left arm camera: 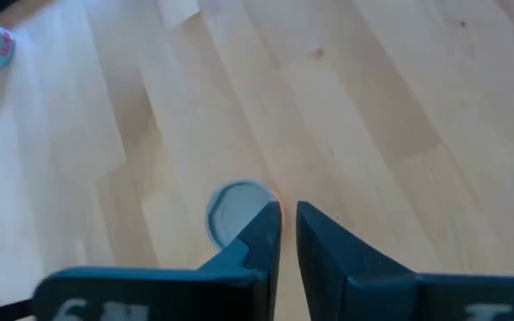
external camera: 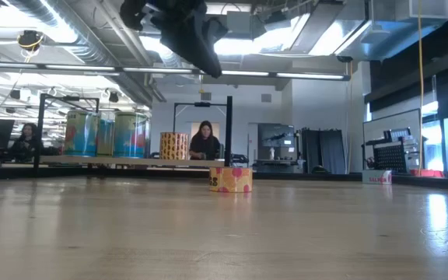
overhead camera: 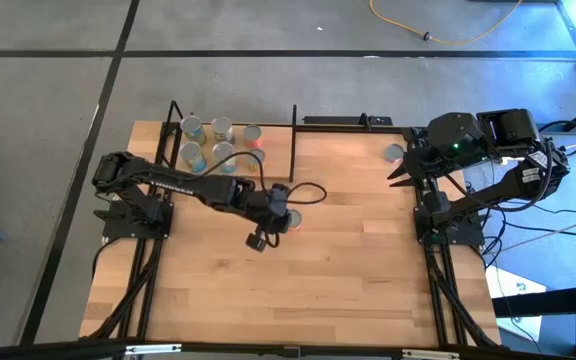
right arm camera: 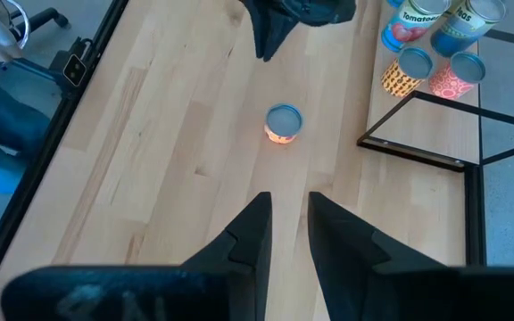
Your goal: Pick and place cans onto a shelf
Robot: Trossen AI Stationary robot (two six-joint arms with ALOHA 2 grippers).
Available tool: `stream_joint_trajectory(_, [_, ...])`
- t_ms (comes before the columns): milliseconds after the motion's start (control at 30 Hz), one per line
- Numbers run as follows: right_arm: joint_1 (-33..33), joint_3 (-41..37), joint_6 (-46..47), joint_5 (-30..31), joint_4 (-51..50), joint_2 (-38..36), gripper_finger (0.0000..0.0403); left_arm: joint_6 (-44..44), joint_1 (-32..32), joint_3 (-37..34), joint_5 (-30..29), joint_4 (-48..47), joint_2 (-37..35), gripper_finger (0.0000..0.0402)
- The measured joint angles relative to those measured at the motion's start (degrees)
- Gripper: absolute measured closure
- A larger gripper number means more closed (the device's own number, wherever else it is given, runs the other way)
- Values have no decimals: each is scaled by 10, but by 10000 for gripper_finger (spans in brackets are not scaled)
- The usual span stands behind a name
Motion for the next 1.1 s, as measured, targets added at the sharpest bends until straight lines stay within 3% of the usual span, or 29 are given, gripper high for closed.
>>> stream_joint_trajectory(200, [0, 0, 9, 0, 0, 0, 324, -7, -12, 0, -1, 4, 0, 398])
stream_joint_trajectory(367, [0, 0, 43, 0, 0, 0, 324, -85, -16, 0, -12, 5, 0, 382])
stream_joint_trajectory(567, [0, 0, 48, 0, 0, 0, 325, -119, -6, 0, -9, 5, 0, 360])
stream_joint_trajectory(700, [0, 0, 48, 22, 0, 0, 324, -166, 7, 0, 22, 21, 17, 347])
stream_joint_trajectory(933, [0, 0, 53, 46, 2, 1, 325, -162, 11, 1, 24, 100, 67, 345])
stream_joint_trajectory(1100, [0, 0, 47, 46, 2, 0, 324, -200, 16, 0, 30, 104, 93, 345])
